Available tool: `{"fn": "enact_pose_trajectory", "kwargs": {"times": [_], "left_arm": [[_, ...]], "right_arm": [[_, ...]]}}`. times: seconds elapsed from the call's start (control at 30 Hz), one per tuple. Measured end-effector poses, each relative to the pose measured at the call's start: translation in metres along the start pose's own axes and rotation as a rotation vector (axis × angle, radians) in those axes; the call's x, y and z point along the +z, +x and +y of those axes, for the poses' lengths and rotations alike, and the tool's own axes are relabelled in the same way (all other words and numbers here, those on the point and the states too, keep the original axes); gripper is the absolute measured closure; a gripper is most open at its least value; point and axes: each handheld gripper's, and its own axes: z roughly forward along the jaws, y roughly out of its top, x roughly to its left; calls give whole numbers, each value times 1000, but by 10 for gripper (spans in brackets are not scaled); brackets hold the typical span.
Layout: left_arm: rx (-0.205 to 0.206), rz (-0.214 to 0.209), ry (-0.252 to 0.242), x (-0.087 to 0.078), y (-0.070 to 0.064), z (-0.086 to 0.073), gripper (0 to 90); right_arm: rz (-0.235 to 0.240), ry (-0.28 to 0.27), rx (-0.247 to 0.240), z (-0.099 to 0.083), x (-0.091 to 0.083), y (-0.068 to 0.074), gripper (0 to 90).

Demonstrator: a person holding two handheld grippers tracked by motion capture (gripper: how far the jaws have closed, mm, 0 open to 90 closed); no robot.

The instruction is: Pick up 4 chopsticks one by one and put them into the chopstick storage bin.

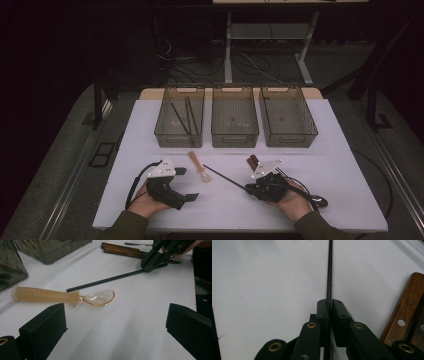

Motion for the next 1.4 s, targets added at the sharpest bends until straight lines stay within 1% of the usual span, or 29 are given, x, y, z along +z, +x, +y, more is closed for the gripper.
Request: {"fn": "enact_pose_trajectory", "kwargs": {"times": [0.1, 0.17, 0.33, 0.5, 0.57, 0.67, 0.9, 1.07, 1.23, 1.4], "left_arm": [[-6, -1, -1, 0, 0, 0, 20], [-2, -2, 1, 0, 0, 0, 20], [-3, -2, 0, 0, 0, 0, 20], [-4, -2, -1, 0, 0, 0, 20], [-4, -2, -1, 0, 0, 0, 20], [-4, -2, -1, 0, 0, 0, 20], [-4, -5, 0, 0, 0, 0, 22], [-3, -4, -1, -1, 0, 0, 24], [-8, -7, -2, 0, 0, 0, 24], [-8, -5, -6, -1, 0, 0, 24]], "right_arm": [[-1, -1, 1, 0, 0, 0, 847], [-5, 2, 6, 0, 0, 0, 849], [8, 1, 22, 1, 0, -2, 851], [18, 5, 24, 1, -1, -3, 851], [27, 1, 31, 2, -2, -3, 851], [27, -7, 32, 2, -4, -4, 851], [26, -43, 45, 4, -15, -8, 851], [37, -60, 57, 4, -22, -13, 851], [38, -97, 68, 5, -33, -16, 851], [40, -136, 70, 6, -43, -19, 851]]}}
